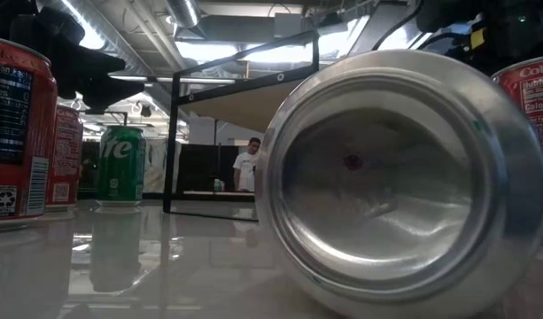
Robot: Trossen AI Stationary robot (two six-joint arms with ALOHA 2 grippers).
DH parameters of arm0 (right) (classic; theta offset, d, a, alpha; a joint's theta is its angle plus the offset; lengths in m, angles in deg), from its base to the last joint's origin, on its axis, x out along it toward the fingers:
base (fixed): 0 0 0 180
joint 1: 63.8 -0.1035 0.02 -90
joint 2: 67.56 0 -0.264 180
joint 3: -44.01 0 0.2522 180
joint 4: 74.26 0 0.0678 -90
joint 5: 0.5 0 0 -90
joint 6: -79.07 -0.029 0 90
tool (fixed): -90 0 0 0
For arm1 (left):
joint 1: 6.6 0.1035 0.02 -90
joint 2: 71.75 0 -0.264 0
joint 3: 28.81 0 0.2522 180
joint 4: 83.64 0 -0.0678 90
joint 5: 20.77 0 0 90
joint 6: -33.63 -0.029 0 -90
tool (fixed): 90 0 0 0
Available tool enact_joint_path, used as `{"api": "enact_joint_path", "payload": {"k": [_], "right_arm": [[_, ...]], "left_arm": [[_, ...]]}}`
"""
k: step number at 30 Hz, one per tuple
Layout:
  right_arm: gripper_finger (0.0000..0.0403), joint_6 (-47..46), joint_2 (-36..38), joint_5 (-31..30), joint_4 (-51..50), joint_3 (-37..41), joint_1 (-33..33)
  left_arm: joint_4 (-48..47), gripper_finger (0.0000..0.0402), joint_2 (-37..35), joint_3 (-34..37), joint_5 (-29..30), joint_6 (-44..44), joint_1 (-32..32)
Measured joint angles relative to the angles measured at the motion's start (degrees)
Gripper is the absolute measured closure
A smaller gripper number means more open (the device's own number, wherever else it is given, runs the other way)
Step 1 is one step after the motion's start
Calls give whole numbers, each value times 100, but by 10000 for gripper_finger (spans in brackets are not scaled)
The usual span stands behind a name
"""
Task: Place canned beverage on shelf
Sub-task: Put the right green soda can on the shelf
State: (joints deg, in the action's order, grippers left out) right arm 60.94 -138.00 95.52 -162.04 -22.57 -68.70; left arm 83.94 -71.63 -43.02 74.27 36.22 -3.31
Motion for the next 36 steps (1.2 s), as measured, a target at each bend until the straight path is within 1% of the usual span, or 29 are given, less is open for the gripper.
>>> {"api": "enact_joint_path", "payload": {"k": [7,14,16,23,30,36], "right_arm": [[60,0,0,-17,-68,0,0],[115,0,7,-44,-78,-4,0],[124,2,9,-42,-79,-7,0],[115,170,9,-71,-68,-7,7],[126,465,7,-81,-72,-17,7],[123,750,-2,-90,-116,-352,9]], "left_arm": [[-1,37,2,0,0,2,0],[-1,37,2,0,0,2,0],[-2,37,2,0,0,2,0],[-2,37,2,0,0,2,0],[0,37,2,0,0,2,0],[-2,37,2,0,-2,2,0]]}}
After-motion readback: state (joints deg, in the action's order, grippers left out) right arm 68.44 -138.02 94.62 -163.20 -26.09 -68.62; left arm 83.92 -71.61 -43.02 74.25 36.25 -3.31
